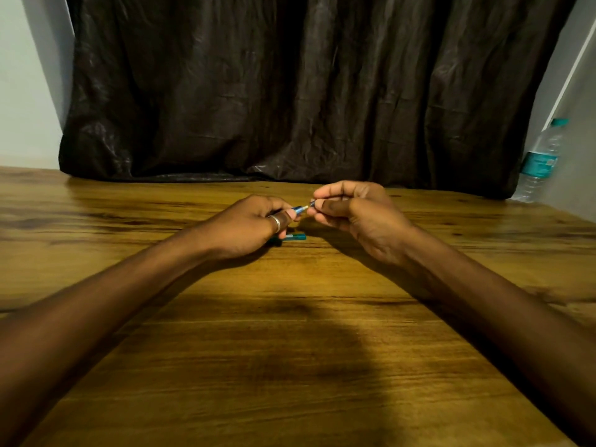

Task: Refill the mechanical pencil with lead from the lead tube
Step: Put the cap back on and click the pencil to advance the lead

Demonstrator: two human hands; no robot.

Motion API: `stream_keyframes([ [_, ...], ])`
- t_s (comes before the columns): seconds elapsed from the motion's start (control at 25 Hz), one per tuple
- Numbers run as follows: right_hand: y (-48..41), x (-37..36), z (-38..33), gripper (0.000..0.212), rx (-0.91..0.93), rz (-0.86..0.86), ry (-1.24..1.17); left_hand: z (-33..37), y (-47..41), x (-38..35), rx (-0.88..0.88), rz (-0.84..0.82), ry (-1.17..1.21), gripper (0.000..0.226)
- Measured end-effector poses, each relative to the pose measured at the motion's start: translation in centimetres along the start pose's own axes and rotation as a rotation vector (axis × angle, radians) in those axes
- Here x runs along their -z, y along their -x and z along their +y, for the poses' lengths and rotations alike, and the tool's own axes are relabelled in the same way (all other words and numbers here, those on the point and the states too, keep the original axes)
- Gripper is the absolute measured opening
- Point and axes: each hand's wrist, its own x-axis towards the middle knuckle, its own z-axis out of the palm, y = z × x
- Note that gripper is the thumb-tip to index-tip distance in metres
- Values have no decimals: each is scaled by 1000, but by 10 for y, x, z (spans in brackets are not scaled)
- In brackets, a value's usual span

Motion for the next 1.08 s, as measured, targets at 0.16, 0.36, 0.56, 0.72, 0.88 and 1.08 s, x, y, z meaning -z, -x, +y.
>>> stream_keyframes([
  [0.16,1,-3,0,15,7,-27,-11,2,1,-1,6,-13,27,25],
  [0.36,4,-4,-2,14,-14,-41,-56,3,2,0,6,-10,31,25],
  [0.56,8,-10,-3,15,-17,-35,-39,3,2,1,5,-17,32,26],
  [0.72,12,-14,-5,14,-28,-13,-26,3,2,-1,5,-15,26,26],
  [0.88,17,-17,-8,16,-42,-2,-14,5,4,0,14,-17,60,28],
  [1.08,20,-19,-10,20,-38,-3,-11,5,4,1,9,-18,62,24],
])
